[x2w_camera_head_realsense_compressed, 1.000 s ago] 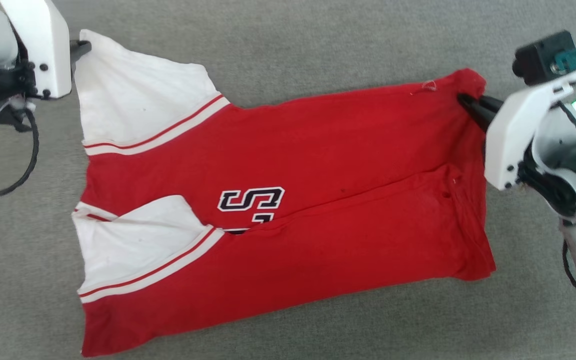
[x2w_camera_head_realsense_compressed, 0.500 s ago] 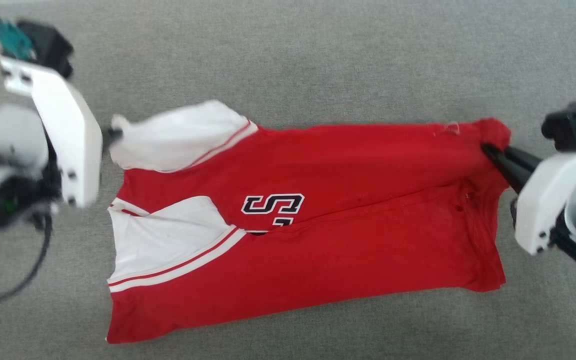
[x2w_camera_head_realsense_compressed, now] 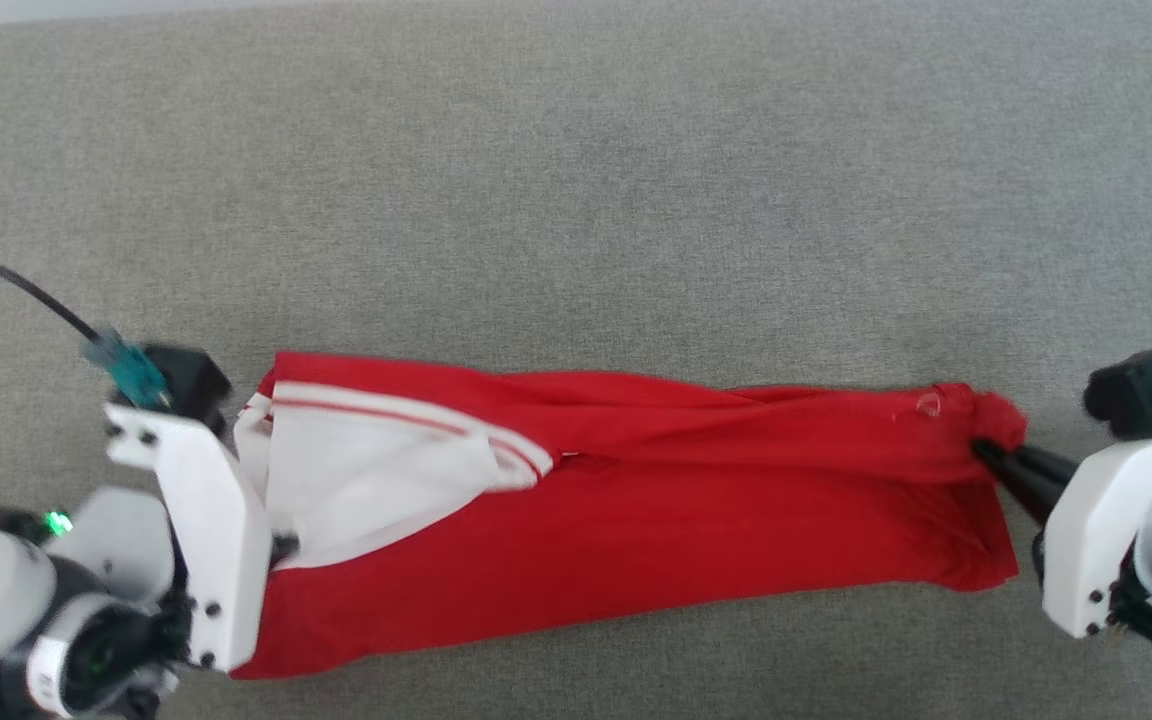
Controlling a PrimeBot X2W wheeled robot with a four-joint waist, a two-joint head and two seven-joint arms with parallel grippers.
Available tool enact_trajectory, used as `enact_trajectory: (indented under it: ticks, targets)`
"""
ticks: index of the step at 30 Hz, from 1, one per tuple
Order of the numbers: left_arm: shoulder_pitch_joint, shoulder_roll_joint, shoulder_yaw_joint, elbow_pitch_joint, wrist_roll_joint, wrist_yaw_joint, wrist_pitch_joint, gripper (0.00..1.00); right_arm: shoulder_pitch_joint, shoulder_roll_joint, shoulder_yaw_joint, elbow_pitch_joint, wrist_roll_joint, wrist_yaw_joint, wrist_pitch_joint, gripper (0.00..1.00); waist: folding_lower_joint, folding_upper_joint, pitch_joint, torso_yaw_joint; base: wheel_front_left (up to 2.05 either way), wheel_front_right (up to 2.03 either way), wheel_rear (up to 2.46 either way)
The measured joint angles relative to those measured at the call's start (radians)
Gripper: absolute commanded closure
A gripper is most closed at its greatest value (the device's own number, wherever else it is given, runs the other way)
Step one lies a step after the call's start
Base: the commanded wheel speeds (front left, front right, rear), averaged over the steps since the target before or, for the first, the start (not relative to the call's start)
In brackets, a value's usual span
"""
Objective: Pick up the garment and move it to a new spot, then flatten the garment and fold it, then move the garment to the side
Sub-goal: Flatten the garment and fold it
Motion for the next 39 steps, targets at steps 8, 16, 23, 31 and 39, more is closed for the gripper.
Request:
enact_trajectory:
  ticks: [8,16,23,31,39]
  targets:
    - [0.056,-0.081,-0.021,0.163,-0.031,-0.047,-0.063,0.65,-0.022,0.046,0.046,0.091,0.007,0.000,0.017,0.00,0.0000,0.0000,-0.018,0.000,0.00,0.00,0.00]
    - [0.065,-0.109,0.049,0.200,0.001,-0.113,-0.255,0.00,-0.026,0.068,-0.028,0.073,0.023,0.000,0.061,0.00,0.0000,0.0000,-0.050,0.003,0.00,0.00,0.00]
    - [0.117,-0.113,0.099,0.184,0.060,-0.155,-0.469,0.00,-0.020,0.089,-0.079,0.089,0.006,0.000,0.105,0.00,0.0000,0.0000,-0.054,0.017,0.00,0.00,0.00]
    - [0.177,-0.160,0.141,0.208,0.134,-0.193,-0.728,0.00,-0.066,0.102,-0.054,0.229,0.000,0.000,0.128,0.00,0.0000,0.0000,-0.044,0.054,0.00,0.00,0.00]
    - [0.251,-0.220,0.175,0.281,0.160,-0.216,-0.946,0.00,-0.138,0.085,0.029,0.337,0.065,-0.005,0.171,0.77,0.0000,0.0000,-0.041,0.091,0.00,0.00,0.00]
